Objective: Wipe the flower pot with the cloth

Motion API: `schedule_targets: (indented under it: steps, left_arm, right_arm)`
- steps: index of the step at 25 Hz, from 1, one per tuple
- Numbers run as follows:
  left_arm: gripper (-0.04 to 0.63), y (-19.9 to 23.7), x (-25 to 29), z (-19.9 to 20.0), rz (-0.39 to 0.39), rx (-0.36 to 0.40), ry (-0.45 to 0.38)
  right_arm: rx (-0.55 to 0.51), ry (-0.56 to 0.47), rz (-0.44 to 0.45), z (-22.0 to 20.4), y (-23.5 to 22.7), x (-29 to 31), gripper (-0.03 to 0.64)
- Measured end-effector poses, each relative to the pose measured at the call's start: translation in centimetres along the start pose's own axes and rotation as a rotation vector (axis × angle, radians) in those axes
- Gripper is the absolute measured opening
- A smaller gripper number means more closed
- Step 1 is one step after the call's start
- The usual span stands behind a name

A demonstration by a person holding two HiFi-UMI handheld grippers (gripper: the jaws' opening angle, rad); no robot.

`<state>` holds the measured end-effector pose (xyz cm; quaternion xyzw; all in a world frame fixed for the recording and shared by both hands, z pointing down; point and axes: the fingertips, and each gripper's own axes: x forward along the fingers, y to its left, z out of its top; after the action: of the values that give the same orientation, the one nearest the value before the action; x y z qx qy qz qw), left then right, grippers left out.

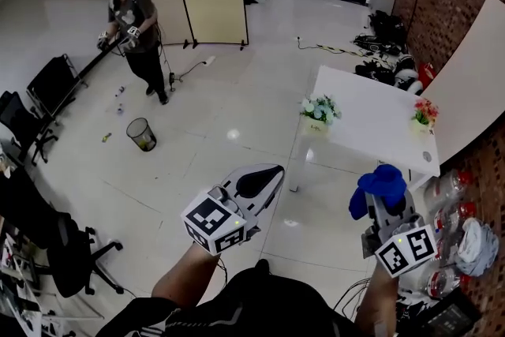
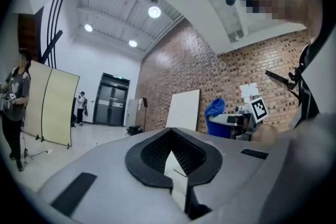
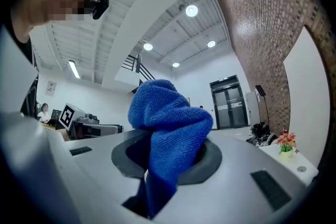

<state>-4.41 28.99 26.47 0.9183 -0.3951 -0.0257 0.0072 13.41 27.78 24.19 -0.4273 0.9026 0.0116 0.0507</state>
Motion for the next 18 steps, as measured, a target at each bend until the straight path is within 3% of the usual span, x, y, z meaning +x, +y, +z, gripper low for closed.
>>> schedule_targets:
  steps: [10, 14, 18]
  left_arm:
    - [-0.003, 10.6, 7.5, 0.0, -0.101, -0.020, -0.035]
    - [-0.003, 13.9, 11.1, -0.4, -0.093, -0.040, -0.068]
    - [-0.003, 16.4, 16.0, -0.6, -0.102, 0.004, -0.058]
  right_arm:
    - [-0.008, 0.033, -0.041, -0.9, -4.6, 11.2, 0.091]
    - [0.002, 0.026, -0.042, -1.6, -8.3, 14.6, 0.091]
    - [0.011, 0.011, -0.016, -2.1, -12.8, 18.2, 0.091]
